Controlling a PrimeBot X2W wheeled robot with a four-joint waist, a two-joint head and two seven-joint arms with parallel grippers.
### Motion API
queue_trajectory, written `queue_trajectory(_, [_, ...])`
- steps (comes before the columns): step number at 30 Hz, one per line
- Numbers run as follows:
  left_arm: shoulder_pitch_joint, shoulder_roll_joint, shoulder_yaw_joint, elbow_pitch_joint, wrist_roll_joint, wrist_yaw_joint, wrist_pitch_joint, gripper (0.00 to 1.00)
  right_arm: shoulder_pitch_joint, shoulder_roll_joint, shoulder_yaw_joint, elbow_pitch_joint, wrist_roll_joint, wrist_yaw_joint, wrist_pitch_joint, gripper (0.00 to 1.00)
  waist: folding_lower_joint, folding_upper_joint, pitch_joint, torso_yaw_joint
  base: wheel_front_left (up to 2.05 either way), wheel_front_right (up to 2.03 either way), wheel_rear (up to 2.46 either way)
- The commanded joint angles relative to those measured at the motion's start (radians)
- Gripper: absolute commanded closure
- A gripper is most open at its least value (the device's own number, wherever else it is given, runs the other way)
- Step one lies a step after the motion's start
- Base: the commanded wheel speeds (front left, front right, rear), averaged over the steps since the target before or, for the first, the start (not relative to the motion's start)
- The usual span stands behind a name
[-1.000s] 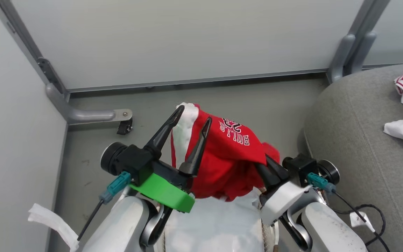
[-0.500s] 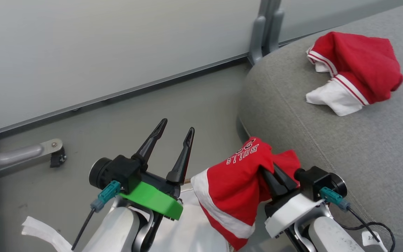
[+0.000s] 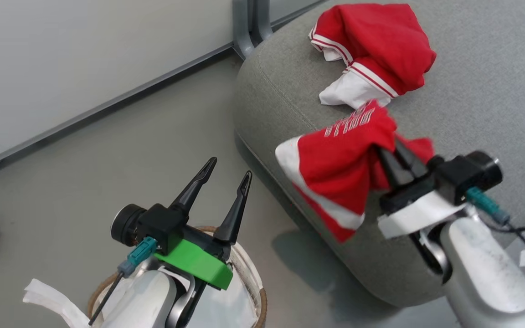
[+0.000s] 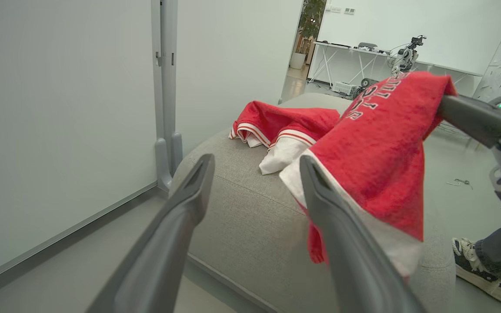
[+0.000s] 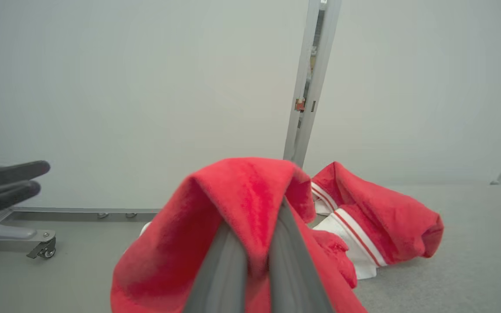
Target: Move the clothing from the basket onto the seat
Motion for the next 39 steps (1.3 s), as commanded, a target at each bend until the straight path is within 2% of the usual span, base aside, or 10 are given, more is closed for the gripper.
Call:
queue_trajectory(1, [-0.020,0.019,-0.007,-0.003,0.006,-0.003,-0.001,0.00,-0.059,-0.029,-0.024,-0.025,-0.011,-0.001,-0.002,1.00,0.0000,-0.0001,0.114,-0.043,0.00,0.00,0.00])
queue_trajectory(6, [-0.054,0.063,-0.040,-0.013,0.004,-0.003,-0.001,0.00,-0.266,-0.160,-0.079,-0.056,-0.036,-0.001,-0.002,1.00,0.0000,-0.0001,0.204,-0.026,0.00,0.00,0.00])
queue_trajectory(11, [-0.094,0.103,-0.054,-0.037,-0.003,-0.003,-0.001,0.00,-0.481,-0.302,-0.138,-0.003,-0.062,-0.001,-0.002,1.00,0.0000,-0.0001,0.292,0.012,0.00,0.00,0.00])
queue_trajectory(19, [-0.184,0.134,-0.099,-0.064,-0.017,-0.003,-0.001,0.00,-0.708,-0.412,-0.302,0.174,-0.095,-0.001,0.064,1.00,0.0000,-0.0001,0.425,0.114,0.00,0.00,0.00])
queue_trajectory(23, [-0.218,0.128,-0.105,-0.070,-0.028,-0.003,-0.001,0.00,-0.740,-0.416,-0.382,0.231,-0.144,-0.001,0.091,1.00,0.0000,-0.0001,0.481,0.167,0.00,0.00,0.00])
queue_trajectory(33, [-0.243,0.110,-0.111,-0.062,-0.039,-0.003,-0.001,0.00,-0.554,-0.304,-0.522,0.332,-0.258,-0.001,0.117,1.00,0.0000,-0.0001,0.534,0.243,0.00,0.00,0.00])
queue_trajectory(34, [-0.240,0.109,-0.103,-0.059,-0.042,-0.003,-0.001,0.00,-0.524,-0.291,-0.529,0.343,-0.260,-0.002,0.109,0.87,0.0000,-0.0001,0.533,0.243,0.00,0.00,0.00])
queue_trajectory(35, [-0.235,0.109,-0.097,-0.057,-0.043,-0.003,-0.001,0.00,-0.500,-0.280,-0.536,0.354,-0.258,-0.001,0.103,0.64,0.0000,-0.0001,0.532,0.242,0.00,0.00,0.00])
queue_trajectory(37, [-0.220,0.109,-0.084,-0.054,-0.044,-0.003,-0.001,0.00,-0.462,-0.265,-0.569,0.372,-0.257,-0.002,0.084,0.00,0.0000,-0.0001,0.522,0.236,0.00,0.00,0.00])
queue_trajectory(39, [-0.205,0.108,-0.076,-0.047,-0.045,-0.003,-0.001,0.00,-0.422,-0.243,-0.599,0.390,-0.249,-0.001,0.062,0.00,0.0000,-0.0001,0.506,0.231,0.00,0.00,0.00])
